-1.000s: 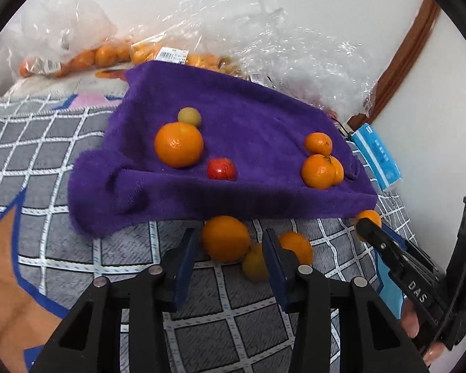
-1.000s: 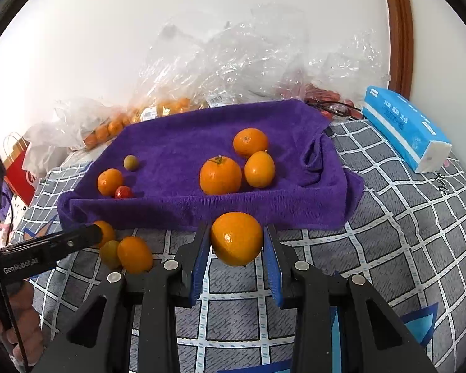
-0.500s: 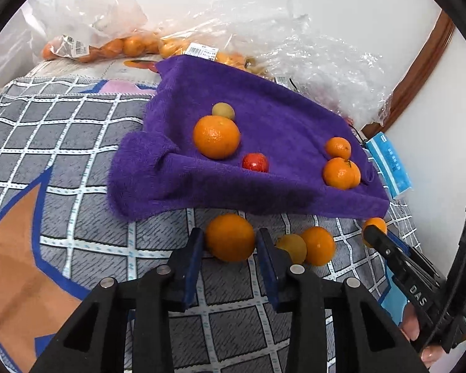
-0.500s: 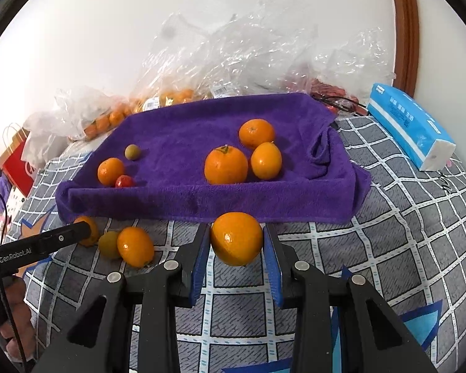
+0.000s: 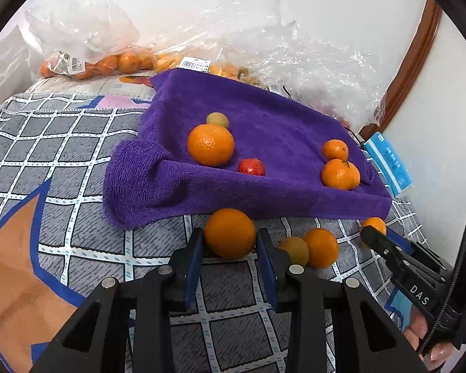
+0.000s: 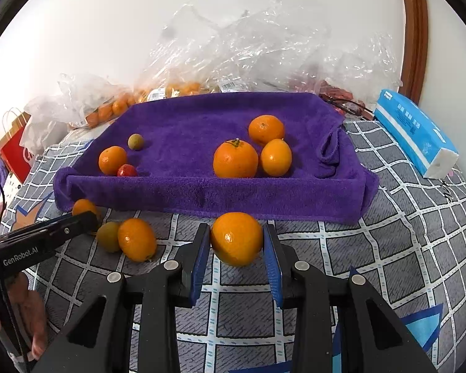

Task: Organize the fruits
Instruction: 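Grasp an orange on the bed with the left tool while the right tool holds its orange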

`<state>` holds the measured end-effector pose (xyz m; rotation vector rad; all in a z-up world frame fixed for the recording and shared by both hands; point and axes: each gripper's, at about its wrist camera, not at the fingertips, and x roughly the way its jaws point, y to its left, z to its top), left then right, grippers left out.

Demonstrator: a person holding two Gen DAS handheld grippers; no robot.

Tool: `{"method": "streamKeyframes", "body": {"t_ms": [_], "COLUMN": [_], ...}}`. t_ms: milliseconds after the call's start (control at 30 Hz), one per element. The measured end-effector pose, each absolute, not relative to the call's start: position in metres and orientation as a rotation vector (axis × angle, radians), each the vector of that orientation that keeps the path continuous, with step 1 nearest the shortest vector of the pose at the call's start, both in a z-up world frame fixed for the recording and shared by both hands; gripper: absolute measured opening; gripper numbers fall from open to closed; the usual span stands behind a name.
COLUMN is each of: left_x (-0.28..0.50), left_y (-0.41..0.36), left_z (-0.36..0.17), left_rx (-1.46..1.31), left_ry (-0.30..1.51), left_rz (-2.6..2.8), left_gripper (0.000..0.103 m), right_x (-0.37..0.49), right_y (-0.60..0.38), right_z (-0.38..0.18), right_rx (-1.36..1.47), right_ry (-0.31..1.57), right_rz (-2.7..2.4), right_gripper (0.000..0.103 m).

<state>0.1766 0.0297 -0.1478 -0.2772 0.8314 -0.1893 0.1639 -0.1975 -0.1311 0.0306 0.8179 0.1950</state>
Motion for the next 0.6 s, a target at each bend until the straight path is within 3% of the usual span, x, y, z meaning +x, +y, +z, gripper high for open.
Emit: {"method": "streamKeyframes", "body": {"t_ms": [600], "left_x": [0.164], "left_y": [0.028], "left_z": [-0.131], "left_rx": [-0.294], "left_ry": [0.745], "left_rz": [-0.237], "left_gripper": [0.032], "right_x": [0.160], "right_y": [-0.201], "right_z": [-0.123], "right_rx": [0.052], "right_ry": [0.775], "right_rz": [0.195], "right_gripper": [0.034]}}
